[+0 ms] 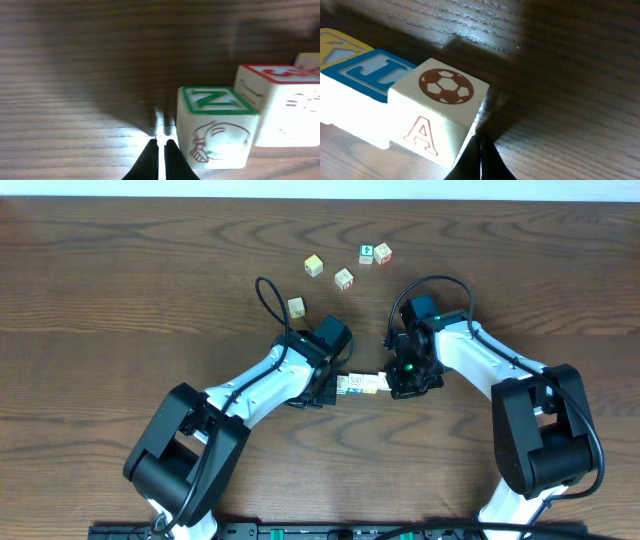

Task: Lift 5 blocks

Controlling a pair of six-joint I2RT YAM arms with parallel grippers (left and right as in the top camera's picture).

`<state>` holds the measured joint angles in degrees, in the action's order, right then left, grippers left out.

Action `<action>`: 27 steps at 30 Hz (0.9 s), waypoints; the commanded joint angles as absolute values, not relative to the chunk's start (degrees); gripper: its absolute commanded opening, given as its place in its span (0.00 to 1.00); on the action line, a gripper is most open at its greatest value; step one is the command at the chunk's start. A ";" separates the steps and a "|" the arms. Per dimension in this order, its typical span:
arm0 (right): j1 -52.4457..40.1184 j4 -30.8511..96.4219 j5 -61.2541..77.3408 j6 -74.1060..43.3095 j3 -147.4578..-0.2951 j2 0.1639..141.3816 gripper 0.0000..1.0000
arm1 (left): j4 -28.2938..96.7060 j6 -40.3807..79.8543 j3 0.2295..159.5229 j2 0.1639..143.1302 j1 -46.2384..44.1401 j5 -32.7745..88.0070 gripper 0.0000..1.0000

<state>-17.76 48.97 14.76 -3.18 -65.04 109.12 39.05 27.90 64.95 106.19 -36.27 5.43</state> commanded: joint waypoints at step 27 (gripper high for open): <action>-18.22 49.04 12.05 -2.90 -63.94 110.69 0.01 | 42.63 28.62 64.29 104.79 -36.23 14.39 0.08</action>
<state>-17.76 48.99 14.55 -3.18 -65.04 109.12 43.07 28.51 64.95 106.19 -36.27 12.19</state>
